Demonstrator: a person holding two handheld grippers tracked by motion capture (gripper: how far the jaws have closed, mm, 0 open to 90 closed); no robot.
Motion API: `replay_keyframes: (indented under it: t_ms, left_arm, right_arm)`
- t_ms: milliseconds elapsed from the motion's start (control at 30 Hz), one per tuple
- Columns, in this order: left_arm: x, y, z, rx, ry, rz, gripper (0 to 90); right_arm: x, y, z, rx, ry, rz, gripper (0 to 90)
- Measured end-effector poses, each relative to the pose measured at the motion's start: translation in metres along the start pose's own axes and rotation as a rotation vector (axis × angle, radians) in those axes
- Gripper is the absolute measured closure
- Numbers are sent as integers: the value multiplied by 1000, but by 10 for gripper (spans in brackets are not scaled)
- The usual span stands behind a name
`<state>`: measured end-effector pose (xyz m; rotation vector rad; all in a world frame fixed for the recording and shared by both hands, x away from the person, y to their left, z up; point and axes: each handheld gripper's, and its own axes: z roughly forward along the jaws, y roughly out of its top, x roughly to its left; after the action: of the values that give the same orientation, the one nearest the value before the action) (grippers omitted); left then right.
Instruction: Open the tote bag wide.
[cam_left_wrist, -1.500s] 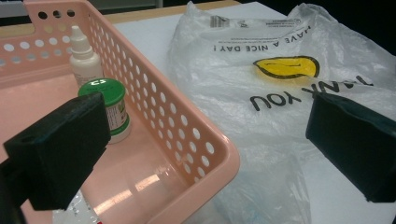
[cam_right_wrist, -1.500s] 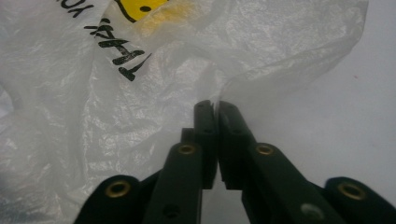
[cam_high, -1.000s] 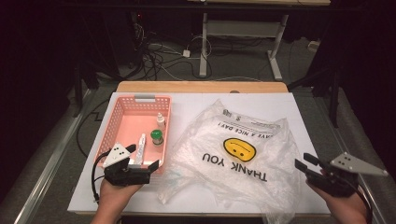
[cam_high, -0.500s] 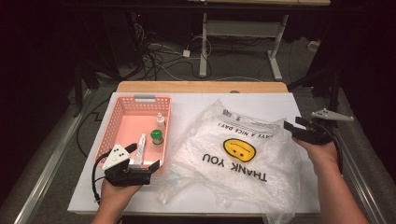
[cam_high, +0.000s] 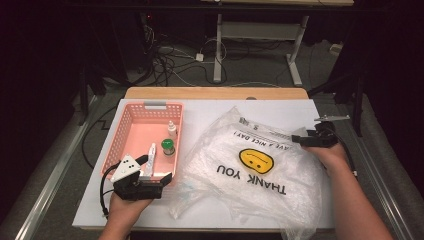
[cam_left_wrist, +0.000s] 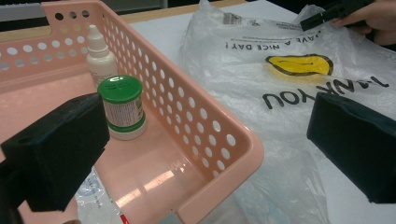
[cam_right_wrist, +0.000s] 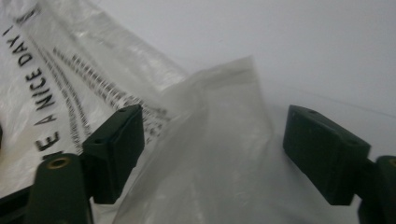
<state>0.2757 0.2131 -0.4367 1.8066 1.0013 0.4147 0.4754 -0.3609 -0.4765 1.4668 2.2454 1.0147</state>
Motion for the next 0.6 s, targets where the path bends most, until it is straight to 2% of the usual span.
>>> replay_keyframes:
  t_ms: [67, 133, 167, 300, 333, 367, 500, 600]
  left_arm:
    - [0, 0, 0, 1, 1, -1, 0]
    - [-1, 0, 0, 2, -1, 2, 0]
    - [-2, 0, 0, 2, 1, 5, 0]
    - [-2, 1, 0, -1, -1, 3, 0]
    - [-2, 1, 0, -1, -1, 3, 0]
    - [-2, 1, 0, -3, -2, 0, 0]
    - [-2, 1, 0, 0, -5, 2, 0]
    - [-3, 1, 1, -1, -8, 3, 0]
  right_arm:
    - [4, -4, 2, 3, 16, -31, 269]
    - [9, -7, 1, 6, 9, -64, 332]
    - [10, -7, 0, 7, 17, -69, 381]
    - [20, -8, -1, 22, 34, -143, 544]
    - [20, -8, -1, 22, 34, -143, 544]
    - [23, -9, -2, 38, 45, -168, 618]
    - [28, -9, -4, 51, 52, -196, 849]
    - [32, -8, -6, 50, 26, -211, 899]
